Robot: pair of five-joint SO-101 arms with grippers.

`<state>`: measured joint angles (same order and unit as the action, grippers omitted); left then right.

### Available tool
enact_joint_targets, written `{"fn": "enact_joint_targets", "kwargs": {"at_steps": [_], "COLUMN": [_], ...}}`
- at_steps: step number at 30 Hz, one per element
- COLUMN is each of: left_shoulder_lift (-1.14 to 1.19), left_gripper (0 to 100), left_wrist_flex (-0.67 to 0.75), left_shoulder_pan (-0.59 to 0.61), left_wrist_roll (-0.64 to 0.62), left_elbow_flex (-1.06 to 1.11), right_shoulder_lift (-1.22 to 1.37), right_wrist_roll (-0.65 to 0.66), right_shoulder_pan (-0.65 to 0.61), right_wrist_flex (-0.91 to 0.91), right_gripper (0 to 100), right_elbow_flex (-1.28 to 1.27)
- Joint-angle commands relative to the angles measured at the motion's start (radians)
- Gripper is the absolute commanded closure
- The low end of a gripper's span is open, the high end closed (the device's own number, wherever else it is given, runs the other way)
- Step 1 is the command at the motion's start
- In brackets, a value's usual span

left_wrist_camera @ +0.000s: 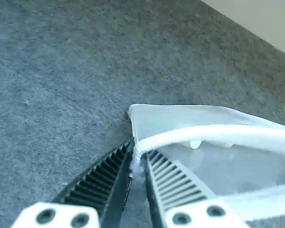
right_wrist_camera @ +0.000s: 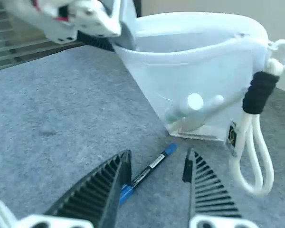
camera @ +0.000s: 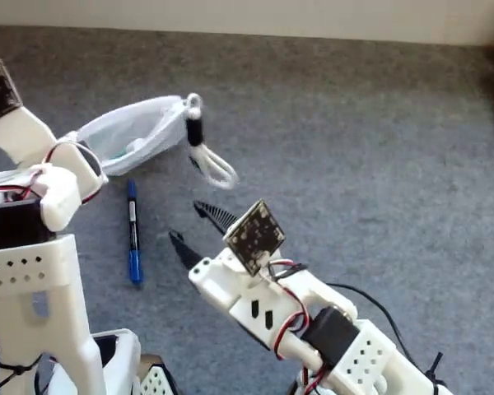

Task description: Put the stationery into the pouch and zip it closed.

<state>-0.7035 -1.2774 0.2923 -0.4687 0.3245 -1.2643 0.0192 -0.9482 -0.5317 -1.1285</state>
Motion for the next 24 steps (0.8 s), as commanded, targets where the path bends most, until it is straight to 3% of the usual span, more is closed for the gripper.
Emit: {"fn": "enact_joint_targets", "kwargs": {"at_steps": [1,7,11,24], "left_shoulder_lift": [-0.021,-0.021,-0.021,-0.021], "left_gripper": [99,99,99,99], "left_wrist_flex": [0.06,0.052,0.058,0.058], "left_shoulder_pan": [0.082,0.191,0.275,0.297], "left_wrist_roll": [-0.002,-0.084,-0.107,-0.107], "left_elbow_flex": [-0.076,-0.091,-0.091,-0.09], "right_shoulder_lift": [-0.027,0.165,0.343,0.723], "right_wrist_roll": [0.008,-0.005,-0.126,-0.152], "right_shoulder_pan": [-0.074,-0.105,-0.102,-0.107], "right_wrist_flex": [-0.016,0.012,0.137,0.605], "right_gripper": [82.5,82.5,82.5,82.5], "right_elbow_flex": [0.041,0.047,0.047,0.054]}}
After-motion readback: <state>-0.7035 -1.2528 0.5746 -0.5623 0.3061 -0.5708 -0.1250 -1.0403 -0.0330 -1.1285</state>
